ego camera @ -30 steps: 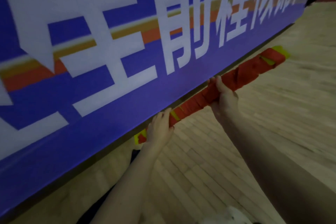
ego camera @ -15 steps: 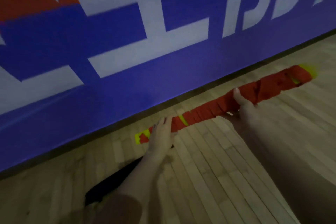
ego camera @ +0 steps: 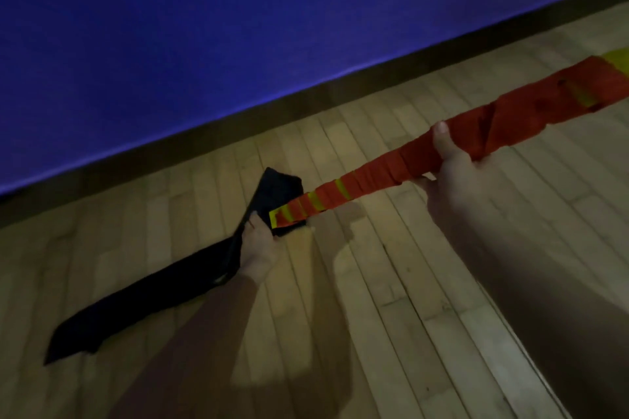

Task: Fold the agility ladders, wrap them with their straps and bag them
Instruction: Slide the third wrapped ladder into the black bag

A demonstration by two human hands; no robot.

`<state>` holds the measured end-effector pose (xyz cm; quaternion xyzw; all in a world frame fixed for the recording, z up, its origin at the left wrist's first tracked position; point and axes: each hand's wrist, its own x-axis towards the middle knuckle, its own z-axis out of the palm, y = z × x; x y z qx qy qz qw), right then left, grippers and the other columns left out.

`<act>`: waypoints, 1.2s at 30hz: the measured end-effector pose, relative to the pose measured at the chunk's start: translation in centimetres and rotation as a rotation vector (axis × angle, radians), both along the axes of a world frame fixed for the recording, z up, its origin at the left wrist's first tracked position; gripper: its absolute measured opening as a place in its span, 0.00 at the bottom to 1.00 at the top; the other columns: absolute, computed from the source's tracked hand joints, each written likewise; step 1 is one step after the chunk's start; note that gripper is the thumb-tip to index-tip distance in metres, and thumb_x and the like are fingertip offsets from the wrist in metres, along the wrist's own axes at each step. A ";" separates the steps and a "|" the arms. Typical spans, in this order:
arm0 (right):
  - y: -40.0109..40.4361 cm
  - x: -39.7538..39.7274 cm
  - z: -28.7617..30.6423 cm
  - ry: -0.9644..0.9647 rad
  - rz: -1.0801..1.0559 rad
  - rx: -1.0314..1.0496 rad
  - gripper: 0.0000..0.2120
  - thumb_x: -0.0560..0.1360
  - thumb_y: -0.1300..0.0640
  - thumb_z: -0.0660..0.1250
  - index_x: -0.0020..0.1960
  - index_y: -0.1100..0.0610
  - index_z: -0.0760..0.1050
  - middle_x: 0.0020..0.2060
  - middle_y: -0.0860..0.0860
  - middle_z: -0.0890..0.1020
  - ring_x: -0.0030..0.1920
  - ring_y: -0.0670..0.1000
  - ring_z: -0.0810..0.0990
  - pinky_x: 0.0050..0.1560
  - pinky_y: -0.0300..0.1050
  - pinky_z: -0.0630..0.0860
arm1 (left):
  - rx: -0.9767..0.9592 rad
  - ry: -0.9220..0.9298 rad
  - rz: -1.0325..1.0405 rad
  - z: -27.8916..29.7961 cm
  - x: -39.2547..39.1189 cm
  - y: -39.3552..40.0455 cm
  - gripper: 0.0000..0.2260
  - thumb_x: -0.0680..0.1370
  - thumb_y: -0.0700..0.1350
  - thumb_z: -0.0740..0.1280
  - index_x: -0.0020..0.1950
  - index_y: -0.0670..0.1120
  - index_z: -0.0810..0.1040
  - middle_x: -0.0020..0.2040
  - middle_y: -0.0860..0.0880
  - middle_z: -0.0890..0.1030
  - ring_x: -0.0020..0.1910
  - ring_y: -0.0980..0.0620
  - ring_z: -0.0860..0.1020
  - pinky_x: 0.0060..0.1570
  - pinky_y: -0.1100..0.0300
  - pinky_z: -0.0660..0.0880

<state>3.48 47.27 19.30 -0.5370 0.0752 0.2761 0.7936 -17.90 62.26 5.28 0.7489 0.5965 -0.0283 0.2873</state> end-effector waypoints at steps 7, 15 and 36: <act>-2.0 0.3 -4.2 0.058 -0.051 0.027 0.12 0.76 0.56 0.70 0.53 0.48 0.67 0.53 0.46 0.75 0.62 0.54 0.75 0.60 0.64 0.75 | 0.019 0.287 -0.264 -4.8 -2.4 -0.4 0.25 0.80 0.44 0.61 0.75 0.48 0.56 0.66 0.42 0.70 0.62 0.41 0.71 0.58 0.46 0.72; -3.5 1.6 -3.4 0.110 -0.131 0.117 0.12 0.75 0.54 0.71 0.51 0.49 0.68 0.53 0.48 0.77 0.58 0.53 0.77 0.59 0.67 0.75 | -0.191 0.393 -0.582 -2.7 -2.5 -3.7 0.06 0.76 0.39 0.64 0.41 0.47 0.75 0.48 0.55 0.72 0.54 0.50 0.72 0.60 0.58 0.68; -5.8 3.8 -4.9 0.240 -0.297 0.222 0.17 0.74 0.55 0.72 0.56 0.50 0.66 0.62 0.54 0.77 0.62 0.56 0.77 0.56 0.70 0.75 | 0.102 -0.096 0.413 -2.4 1.8 -3.2 0.13 0.77 0.39 0.63 0.61 0.38 0.75 0.55 0.39 0.79 0.49 0.42 0.77 0.45 0.54 0.75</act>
